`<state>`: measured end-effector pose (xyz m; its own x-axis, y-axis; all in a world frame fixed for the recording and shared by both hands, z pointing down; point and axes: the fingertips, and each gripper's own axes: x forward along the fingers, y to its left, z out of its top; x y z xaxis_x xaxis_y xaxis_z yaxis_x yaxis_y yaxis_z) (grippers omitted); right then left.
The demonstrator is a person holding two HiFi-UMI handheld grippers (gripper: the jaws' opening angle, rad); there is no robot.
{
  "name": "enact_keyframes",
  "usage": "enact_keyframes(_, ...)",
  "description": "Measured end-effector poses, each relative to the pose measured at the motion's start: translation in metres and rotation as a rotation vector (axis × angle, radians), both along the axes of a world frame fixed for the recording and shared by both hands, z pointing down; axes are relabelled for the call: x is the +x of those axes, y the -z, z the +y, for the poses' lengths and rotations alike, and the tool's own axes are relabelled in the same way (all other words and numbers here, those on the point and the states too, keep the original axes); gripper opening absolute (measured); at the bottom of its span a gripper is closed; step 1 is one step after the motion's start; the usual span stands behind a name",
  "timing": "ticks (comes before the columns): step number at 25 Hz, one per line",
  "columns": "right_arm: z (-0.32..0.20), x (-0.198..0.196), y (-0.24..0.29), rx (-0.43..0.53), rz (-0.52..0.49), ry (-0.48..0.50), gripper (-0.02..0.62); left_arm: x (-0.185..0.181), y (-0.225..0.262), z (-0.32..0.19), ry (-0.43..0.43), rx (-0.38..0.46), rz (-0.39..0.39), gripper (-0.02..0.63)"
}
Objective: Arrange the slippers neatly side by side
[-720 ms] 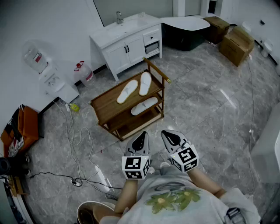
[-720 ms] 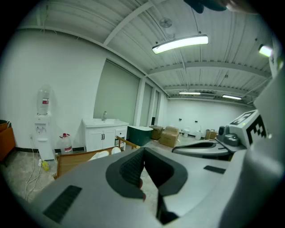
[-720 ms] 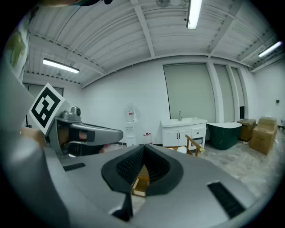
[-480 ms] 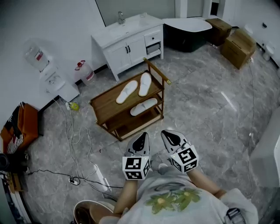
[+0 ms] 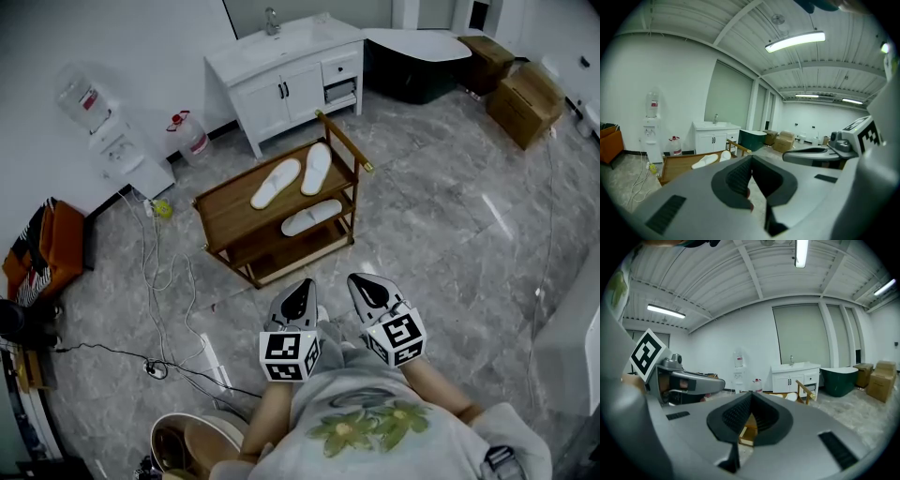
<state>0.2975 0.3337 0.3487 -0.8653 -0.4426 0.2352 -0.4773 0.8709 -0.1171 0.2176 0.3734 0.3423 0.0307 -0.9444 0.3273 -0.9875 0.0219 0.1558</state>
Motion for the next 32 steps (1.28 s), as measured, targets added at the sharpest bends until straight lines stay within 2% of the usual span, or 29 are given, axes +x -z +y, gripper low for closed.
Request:
enact_keyframes(7,-0.019,-0.011,-0.012,-0.016,0.016,-0.002,0.006,-0.010,-0.015,-0.019,-0.010,-0.021,0.009,0.015)
enact_keyframes(13,-0.050,-0.033,-0.013,-0.020,0.031,-0.007,0.006,-0.032,-0.015,-0.051,-0.019,-0.021,0.013,0.015)
enact_keyframes(22,-0.110,-0.091,-0.019,-0.030,0.056,-0.014,0.006,-0.088,-0.025,-0.106,-0.018,-0.048,0.033,0.015)
enact_keyframes(32,-0.167,-0.139,-0.021,-0.041,0.065,-0.060,0.006,-0.140,-0.023,-0.168,-0.051,-0.040,0.038,0.015)
